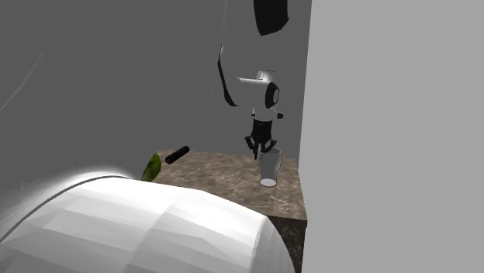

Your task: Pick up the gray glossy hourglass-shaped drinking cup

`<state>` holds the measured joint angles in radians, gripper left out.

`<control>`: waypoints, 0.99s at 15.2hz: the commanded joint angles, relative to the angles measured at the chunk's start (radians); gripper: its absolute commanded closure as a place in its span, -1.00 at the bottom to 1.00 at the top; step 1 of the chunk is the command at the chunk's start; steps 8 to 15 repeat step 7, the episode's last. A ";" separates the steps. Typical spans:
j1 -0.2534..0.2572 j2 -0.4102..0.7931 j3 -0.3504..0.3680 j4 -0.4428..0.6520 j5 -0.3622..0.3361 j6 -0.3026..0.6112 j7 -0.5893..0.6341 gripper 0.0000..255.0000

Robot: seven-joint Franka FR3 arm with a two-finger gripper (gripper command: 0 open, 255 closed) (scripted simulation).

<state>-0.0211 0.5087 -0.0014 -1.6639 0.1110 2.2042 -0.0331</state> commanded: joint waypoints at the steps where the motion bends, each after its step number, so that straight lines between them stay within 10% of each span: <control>1: -0.001 -0.015 -0.001 0.005 -0.001 -0.020 0.001 1.00; 15: -0.001 -0.039 -0.002 0.025 -0.004 -0.064 0.006 1.00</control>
